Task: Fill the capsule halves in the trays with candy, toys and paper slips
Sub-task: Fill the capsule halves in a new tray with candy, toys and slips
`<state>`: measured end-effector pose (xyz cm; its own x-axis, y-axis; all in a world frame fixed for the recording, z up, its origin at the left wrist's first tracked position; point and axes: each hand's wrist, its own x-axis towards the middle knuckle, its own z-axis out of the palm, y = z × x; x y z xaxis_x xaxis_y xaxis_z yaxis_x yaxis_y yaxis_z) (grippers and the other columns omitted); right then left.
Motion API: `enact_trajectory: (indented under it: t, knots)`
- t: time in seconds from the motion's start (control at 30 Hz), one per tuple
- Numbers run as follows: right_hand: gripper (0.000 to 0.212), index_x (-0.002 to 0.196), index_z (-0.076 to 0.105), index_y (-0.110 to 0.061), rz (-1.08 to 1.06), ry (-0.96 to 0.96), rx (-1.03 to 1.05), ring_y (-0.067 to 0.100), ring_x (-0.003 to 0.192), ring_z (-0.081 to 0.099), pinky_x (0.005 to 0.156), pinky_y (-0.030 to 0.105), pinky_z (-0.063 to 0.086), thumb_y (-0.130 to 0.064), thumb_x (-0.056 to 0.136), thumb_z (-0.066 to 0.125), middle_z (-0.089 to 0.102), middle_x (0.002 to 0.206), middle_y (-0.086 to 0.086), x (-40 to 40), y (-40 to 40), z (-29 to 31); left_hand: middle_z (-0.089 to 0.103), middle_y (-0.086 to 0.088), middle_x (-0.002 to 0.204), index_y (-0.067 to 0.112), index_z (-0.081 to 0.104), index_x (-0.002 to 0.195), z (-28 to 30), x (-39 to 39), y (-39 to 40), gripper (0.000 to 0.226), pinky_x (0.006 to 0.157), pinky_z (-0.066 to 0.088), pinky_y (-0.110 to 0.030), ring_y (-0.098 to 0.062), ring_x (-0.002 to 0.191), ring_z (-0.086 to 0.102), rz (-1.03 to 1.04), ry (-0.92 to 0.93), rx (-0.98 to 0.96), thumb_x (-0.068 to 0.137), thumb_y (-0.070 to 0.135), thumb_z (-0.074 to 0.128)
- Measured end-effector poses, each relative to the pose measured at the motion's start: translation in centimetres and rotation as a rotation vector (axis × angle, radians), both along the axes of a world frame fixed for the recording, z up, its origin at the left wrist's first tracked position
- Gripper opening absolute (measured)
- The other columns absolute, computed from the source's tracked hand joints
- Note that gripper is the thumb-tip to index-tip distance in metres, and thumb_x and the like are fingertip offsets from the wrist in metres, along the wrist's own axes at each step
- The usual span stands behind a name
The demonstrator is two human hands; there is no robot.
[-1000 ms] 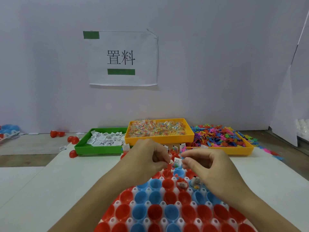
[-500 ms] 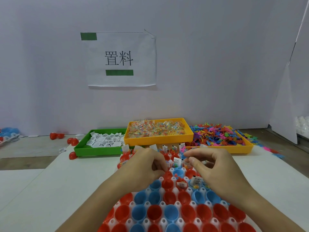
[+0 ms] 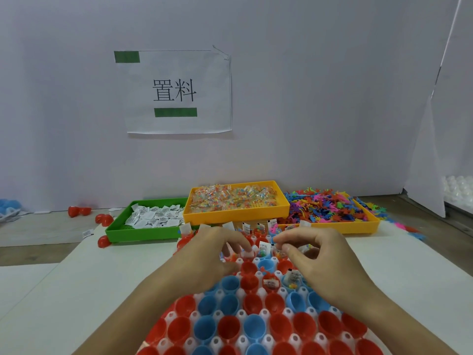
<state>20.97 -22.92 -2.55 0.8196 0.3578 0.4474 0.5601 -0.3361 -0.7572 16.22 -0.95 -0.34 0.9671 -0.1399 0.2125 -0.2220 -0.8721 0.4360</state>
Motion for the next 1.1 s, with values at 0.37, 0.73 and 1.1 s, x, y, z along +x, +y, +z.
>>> enact_trajectory:
  t: [0.37, 0.73, 1.1]
  knots:
    - [0.022, 0.093, 0.078, -0.030, 0.002, 0.032, 0.071, -0.002, 0.091, 0.065, 0.071, 0.010, 0.050, -0.011, 0.092, 0.067, 0.073, 0.091, -0.021, 0.5, -0.4, -0.1, 0.068, -0.008, 0.120, 0.015, 0.074, 0.107, 1.3, 8.6, 2.7, 0.029, 0.081, 0.047, -0.026, -0.021, 0.104, 0.064, 0.434, -0.240, -0.045, 0.096, 0.000, 0.052]
    - [0.022, 0.095, 0.078, -0.028, 0.045, 0.079, 0.074, -0.005, 0.089, 0.065, 0.072, 0.008, 0.050, -0.009, 0.093, 0.066, 0.073, 0.088, -0.022, 0.1, 0.2, -0.4, 0.070, -0.011, 0.107, 0.006, 0.075, 0.099, 2.2, 14.2, 1.9, 0.012, 0.074, 0.049, -0.028, -0.020, 0.095, 0.062, 0.333, 0.046, 0.179, 0.089, 0.004, 0.069]
    - [0.022, 0.095, 0.076, -0.032, 0.044, 0.068, 0.069, -0.004, 0.091, 0.064, 0.072, 0.009, 0.051, -0.012, 0.093, 0.066, 0.070, 0.091, -0.026, -0.3, 0.1, 0.0, 0.072, -0.012, 0.091, 0.003, 0.074, 0.101, 3.3, 13.2, 0.6, 0.020, 0.072, 0.054, -0.032, -0.022, 0.076, 0.065, 0.475, -0.421, -0.058, 0.083, 0.012, 0.078]
